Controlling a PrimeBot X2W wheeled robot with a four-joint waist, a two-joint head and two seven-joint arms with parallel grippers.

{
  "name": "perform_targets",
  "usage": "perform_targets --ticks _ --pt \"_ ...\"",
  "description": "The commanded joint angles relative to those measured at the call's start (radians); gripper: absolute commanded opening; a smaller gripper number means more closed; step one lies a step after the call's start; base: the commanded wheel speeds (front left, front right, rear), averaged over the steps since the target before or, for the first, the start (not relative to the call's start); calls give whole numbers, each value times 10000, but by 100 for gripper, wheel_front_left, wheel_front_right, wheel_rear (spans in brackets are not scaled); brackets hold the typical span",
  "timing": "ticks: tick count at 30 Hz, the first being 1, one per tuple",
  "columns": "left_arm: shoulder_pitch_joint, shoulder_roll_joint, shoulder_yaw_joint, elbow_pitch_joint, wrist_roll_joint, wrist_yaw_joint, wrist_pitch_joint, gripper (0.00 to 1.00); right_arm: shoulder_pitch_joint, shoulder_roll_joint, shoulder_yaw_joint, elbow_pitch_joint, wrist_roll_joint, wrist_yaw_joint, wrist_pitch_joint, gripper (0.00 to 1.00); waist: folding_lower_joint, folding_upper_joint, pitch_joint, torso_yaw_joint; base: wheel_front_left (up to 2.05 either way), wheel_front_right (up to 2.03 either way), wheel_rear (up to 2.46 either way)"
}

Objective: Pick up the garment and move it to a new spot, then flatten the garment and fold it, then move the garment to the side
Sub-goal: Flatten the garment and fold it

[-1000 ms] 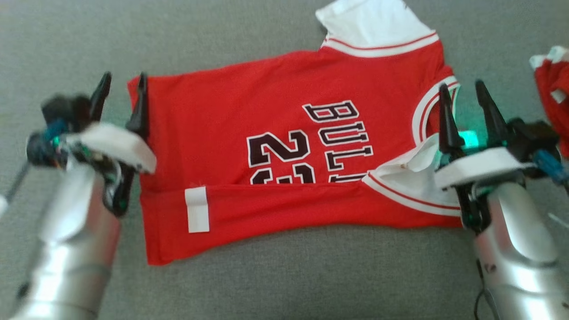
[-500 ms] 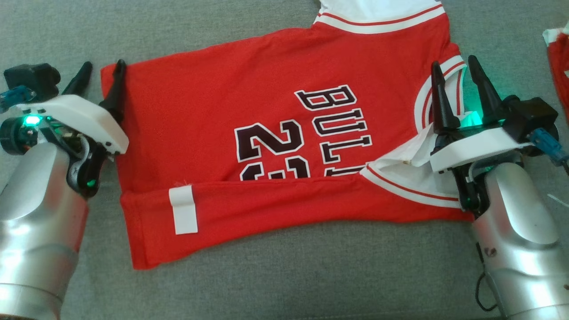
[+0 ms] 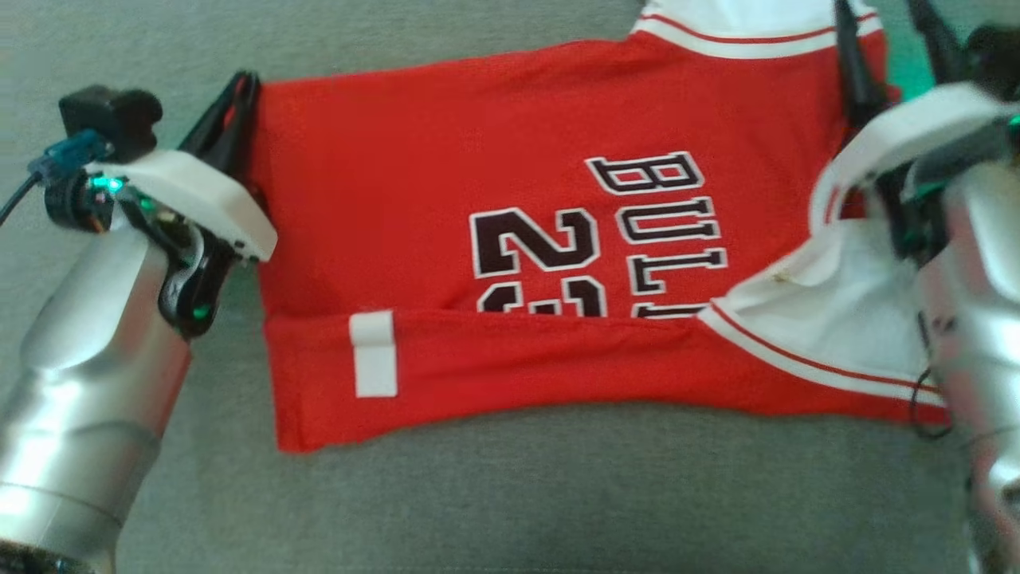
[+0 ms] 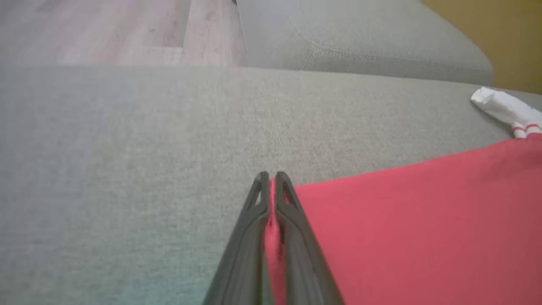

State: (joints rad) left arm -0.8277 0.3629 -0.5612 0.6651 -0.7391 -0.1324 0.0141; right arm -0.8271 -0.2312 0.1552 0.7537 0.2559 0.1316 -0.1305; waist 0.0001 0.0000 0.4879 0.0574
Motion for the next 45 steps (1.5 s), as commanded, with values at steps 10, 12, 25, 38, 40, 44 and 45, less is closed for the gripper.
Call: perform_targets --ticks 10,12,25,38,40,44,45 --pt "-1068 -452 -548 -740 249 18 -1165 0 -2196 -1185 275 1763 -338 -9 1309 100 -1 0 555 1973 0 0 0" --pt "-1117 -684 -839 -730 168 18 -1264 0 -2493 -1330 262 2156 -315 -9 1590 100 -1 0 634 2274 0 0 0" --pt "-1493 -1107 -2124 49 -649 18 -2006 0 -3563 -1349 413 3559 -166 -9 2255 0 -1 0 761 2651 0 0 0" --pt "-1541 -703 -1682 940 -583 77 -2726 0 -3666 -812 682 2887 689 -9 -622 0 -1 0 195 1668 0 0 0" --pt "-1436 -654 -1496 990 -436 138 -2747 0 -3530 -736 862 2640 1080 -9 -835 0 -1 0 10 1485 0 0 0" --pt "-993 -515 -823 689 120 414 -2754 0 -2967 -736 1367 1922 2018 -9 -1054 0 -1 0 -372 1099 0 0 0" --pt "-820 -486 -655 616 290 496 -2755 0 -2761 -782 1512 1696 2243 -9 -1094 0 -1 0 -471 1005 0 0 0"
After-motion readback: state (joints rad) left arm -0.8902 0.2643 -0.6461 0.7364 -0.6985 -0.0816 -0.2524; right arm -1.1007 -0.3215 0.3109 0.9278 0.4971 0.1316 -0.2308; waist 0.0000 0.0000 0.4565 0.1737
